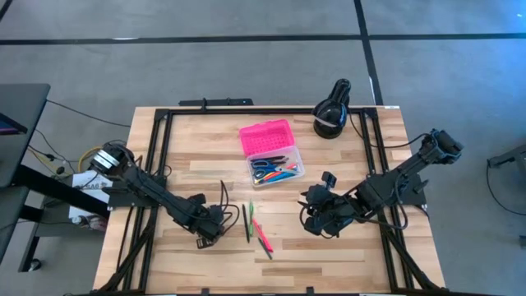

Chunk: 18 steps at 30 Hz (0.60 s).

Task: Pick & place school supplies into a supply box
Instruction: Put the yellow pencil into the pink supply box

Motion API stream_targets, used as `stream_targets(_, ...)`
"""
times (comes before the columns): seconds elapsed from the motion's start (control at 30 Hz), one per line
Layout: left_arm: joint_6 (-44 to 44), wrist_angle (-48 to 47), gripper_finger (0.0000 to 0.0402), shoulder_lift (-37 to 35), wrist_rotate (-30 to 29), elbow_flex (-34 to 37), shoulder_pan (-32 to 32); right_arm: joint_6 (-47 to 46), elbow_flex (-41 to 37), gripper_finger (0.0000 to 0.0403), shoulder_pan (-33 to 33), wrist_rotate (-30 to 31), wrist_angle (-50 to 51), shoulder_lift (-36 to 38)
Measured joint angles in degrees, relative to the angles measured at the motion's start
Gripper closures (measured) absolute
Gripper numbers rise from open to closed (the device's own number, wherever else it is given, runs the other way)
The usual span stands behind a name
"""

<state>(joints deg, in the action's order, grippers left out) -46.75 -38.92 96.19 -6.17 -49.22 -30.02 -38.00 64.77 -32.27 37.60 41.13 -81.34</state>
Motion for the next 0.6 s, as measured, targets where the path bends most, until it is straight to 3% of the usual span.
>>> stream_targets(0.23, -1.2, -1.5, 0.0392, 0.3, -0.6, -2.5, 0.2, 0.5, 0.0, 0.0286, 0.0, 0.1, 0.1, 0.0)
stream_targets(0.6, -1.9, 6.3, 0.0396, 0.3, -1.6, -3.5, 2.5, 0.5, 0.0, 0.0286, 0.0, 0.0, 0.0, 0.0)
